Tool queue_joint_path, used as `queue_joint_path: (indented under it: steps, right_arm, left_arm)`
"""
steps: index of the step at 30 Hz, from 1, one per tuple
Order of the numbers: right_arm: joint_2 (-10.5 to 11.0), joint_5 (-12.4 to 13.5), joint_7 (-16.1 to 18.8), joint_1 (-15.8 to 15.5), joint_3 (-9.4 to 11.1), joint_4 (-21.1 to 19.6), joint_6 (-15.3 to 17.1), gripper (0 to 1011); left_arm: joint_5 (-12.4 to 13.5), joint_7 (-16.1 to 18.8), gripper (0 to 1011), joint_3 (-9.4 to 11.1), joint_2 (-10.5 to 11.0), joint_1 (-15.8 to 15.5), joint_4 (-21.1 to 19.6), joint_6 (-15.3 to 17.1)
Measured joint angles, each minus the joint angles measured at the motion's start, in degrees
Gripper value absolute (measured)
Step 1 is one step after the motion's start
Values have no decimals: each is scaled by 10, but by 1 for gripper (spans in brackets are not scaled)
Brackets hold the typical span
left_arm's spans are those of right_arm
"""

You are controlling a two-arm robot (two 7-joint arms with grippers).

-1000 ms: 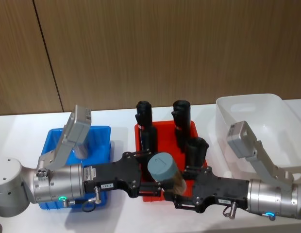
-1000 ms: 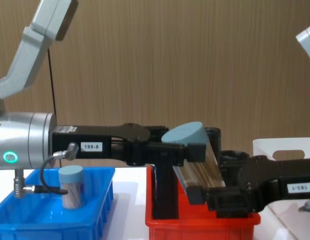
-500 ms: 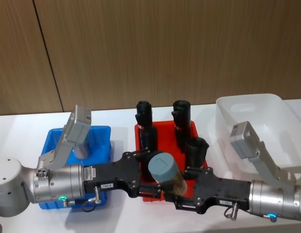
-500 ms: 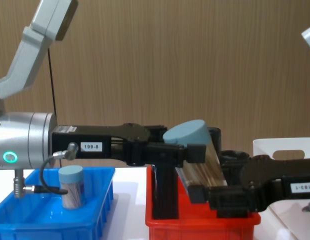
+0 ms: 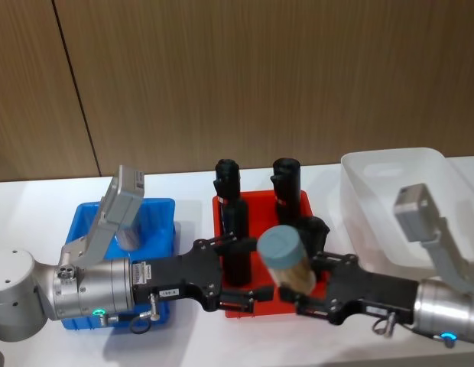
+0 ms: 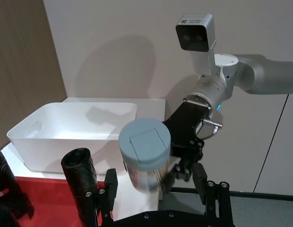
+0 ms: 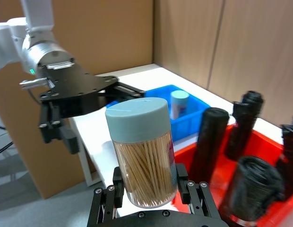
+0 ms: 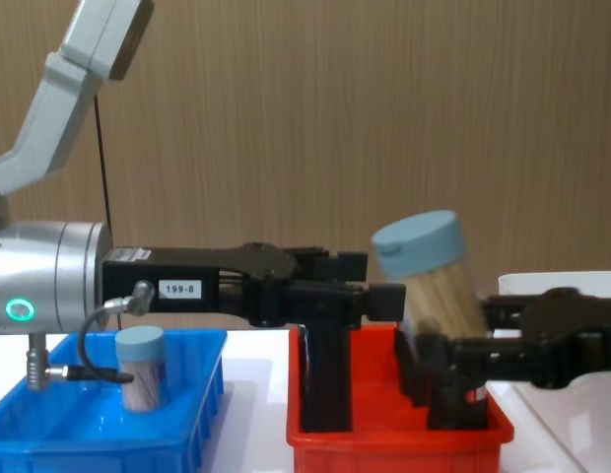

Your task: Pick the cotton swabs from the blue box and place them into the white box.

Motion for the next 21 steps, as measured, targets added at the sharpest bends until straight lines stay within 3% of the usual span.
queue_joint_path:
  steps: [11,21]
  right_arm:
    - [35,48,-52,-18,30,-3,-17,653]
    - [52,71,-102,-21,50,10,-23,653]
  left_arm:
    - [0,0,1004,0,0,0,0,0]
    - [0,0,1004,0,0,0,0,0]
